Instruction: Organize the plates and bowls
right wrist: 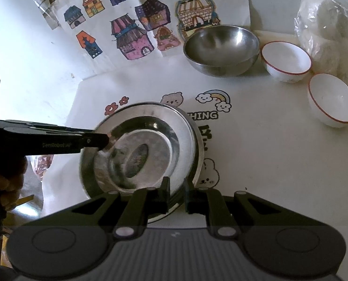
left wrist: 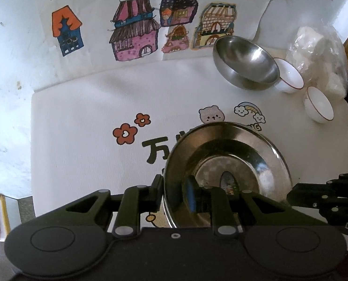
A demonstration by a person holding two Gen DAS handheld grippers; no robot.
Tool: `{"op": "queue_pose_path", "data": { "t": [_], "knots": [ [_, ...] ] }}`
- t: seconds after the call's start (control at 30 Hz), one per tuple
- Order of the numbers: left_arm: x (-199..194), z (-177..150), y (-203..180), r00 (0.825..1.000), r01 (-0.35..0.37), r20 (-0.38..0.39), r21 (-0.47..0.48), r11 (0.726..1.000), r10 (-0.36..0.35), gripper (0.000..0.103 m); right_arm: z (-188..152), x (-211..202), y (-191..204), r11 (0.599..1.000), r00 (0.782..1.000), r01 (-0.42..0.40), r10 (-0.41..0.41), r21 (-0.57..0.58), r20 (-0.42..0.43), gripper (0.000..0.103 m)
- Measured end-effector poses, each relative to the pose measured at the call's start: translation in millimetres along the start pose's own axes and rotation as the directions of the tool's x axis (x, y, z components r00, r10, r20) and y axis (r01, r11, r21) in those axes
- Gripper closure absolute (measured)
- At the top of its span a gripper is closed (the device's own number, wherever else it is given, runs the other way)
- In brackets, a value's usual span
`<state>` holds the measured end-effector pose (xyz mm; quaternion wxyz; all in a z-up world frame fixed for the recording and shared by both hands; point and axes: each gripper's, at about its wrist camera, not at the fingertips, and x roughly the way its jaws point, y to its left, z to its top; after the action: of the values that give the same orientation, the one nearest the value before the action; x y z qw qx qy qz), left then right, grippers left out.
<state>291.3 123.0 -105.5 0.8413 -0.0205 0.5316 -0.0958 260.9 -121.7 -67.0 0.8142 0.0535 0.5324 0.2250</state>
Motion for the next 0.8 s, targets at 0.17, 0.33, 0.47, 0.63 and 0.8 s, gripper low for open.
{"op": "queue_pose_path", "data": {
  "t": [0.17, 0.33, 0.47, 0.63, 0.8],
  "knots": [
    [-0.1, -0.8, 2.3, 1.000, 0.007, -0.001, -0.017, 1.000, -0.007, 0.078, 0.6, -0.9, -0.7, 1.000, 1.000, -0.002, 0.002, -0.007, 0.001, 0.086],
    [-4.2, -0.9, 3.0, 1.000, -0.001, 0.010, -0.038, 0.999, 0.001, 0.051, 1.1, -6.6, -6.7, 1.000, 1.000, 0.006, -0.007, 0.017, 0.022, 0.081],
    [-10.8, 1.6, 4.0, 0.999, -0.012, 0.045, -0.058, 0.998, 0.015, 0.019, -0.3, -11.5, -11.1, 0.999, 0.999, 0.007, -0.009, 0.041, 0.041, 0.066],
    [-11.6, 12.1, 3.2, 0.997, -0.029, 0.063, -0.086, 0.996, 0.035, 0.001, -4.6, -16.7, -18.7, 0.997, 0.998, 0.013, -0.018, 0.080, 0.061, 0.030],
    [0.9, 26.0, 0.4, 1.000, 0.000, 0.024, -0.096, 0.995, 0.002, 0.001, -11.3, -20.4, -33.0, 0.989, 0.997, 0.019, -0.030, 0.145, 0.074, 0.003]
  ]
}}
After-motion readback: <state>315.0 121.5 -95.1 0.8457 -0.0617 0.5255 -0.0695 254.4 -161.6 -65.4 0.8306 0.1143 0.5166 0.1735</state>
